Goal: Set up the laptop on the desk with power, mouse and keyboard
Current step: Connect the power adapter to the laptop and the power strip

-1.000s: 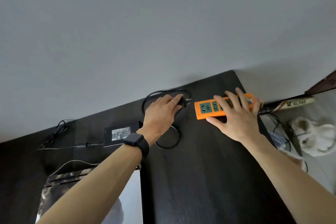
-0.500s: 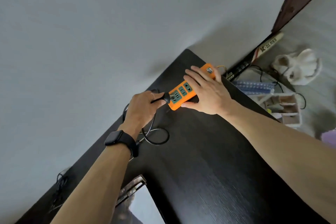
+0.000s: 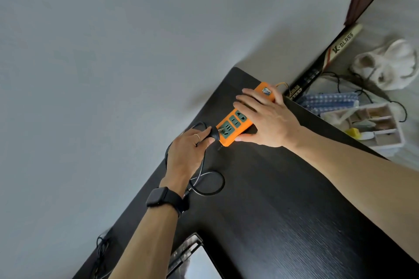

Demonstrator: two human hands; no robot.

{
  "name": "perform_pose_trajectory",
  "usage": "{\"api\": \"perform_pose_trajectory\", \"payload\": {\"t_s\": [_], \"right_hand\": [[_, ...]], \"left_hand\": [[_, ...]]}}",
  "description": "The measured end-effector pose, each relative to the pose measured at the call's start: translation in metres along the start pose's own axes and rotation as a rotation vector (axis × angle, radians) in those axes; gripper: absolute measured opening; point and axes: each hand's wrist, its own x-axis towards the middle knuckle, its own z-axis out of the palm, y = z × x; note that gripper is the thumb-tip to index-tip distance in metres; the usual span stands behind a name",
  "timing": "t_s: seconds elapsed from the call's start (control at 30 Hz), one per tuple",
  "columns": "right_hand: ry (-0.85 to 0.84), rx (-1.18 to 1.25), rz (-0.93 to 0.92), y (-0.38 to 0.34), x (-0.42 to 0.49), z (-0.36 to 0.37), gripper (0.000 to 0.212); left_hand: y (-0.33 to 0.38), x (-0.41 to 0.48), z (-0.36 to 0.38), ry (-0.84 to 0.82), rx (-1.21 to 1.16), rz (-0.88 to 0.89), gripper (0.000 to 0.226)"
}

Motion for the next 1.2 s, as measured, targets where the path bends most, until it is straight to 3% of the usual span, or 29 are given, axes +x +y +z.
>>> {"api": "perform_pose_trajectory", "payload": {"t_s": [0.5, 0.6, 0.83, 1.2], "right_hand": [[0.004, -0.015, 0.013, -0.004, -0.001, -0.004, 0.089], [0.011, -0.021, 0.016, -0.005, -0.001, -0.005, 0.089], [-0.006, -0.041, 0.012, -0.005, -0.001, -0.005, 0.089], [-0.045, -0.062, -0.002, -0.006, 0.0, -0.008, 0.092]], "left_hand": [[0.048, 0.021, -0.021, -0.207, 0.67, 0.343, 0.033], [0.059, 0.026, -0.019, -0.209, 0.672, 0.329, 0.029], [0.047, 0.019, -0.017, -0.103, 0.375, 0.111, 0.023], [0.076, 0.033, -0.016, -0.221, 0.549, 0.213, 0.025]]}}
